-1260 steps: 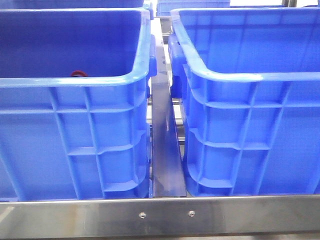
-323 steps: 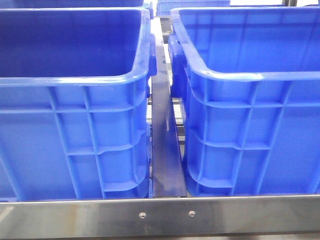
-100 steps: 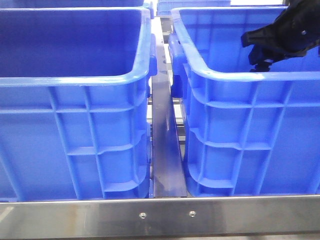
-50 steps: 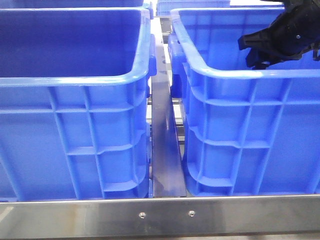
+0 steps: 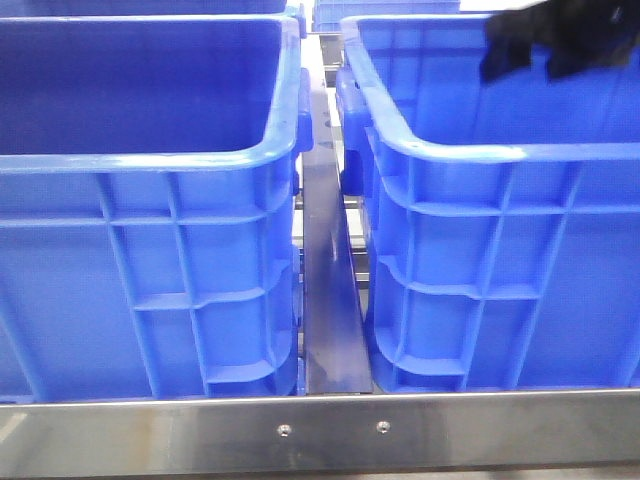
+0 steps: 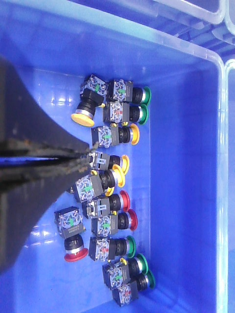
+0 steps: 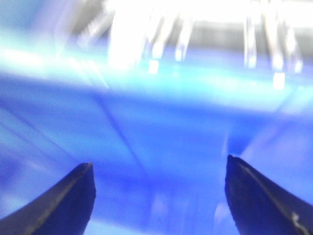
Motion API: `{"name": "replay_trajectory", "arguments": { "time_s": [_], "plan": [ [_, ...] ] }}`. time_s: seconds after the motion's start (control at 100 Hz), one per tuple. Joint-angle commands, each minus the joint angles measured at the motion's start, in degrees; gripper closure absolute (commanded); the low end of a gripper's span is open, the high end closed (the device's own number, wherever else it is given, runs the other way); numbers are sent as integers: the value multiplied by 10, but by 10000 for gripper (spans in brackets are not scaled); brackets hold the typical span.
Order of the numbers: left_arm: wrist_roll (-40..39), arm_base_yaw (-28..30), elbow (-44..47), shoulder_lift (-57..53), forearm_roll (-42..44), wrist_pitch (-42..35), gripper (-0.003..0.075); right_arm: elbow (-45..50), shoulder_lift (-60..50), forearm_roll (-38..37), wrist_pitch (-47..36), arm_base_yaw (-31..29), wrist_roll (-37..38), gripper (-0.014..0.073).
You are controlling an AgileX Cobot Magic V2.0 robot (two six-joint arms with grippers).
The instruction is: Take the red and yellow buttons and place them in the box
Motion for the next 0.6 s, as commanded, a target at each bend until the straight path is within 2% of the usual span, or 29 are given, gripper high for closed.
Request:
{"name": "replay_trajectory", "arguments": {
  "time_s": [0.0,0.44,0.59],
  "plan": [
    [-1,0,-14,1,-2,-40,739,-3,-65,7,1,-2,-7,21],
    [-1,0,-14,1,-2,-32,739,147,-355,15,8,-2,-7,32],
    [-1,0,-14,1,-2,-32,739,208,-447,15,11,-2,-7,88]
  ]
}}
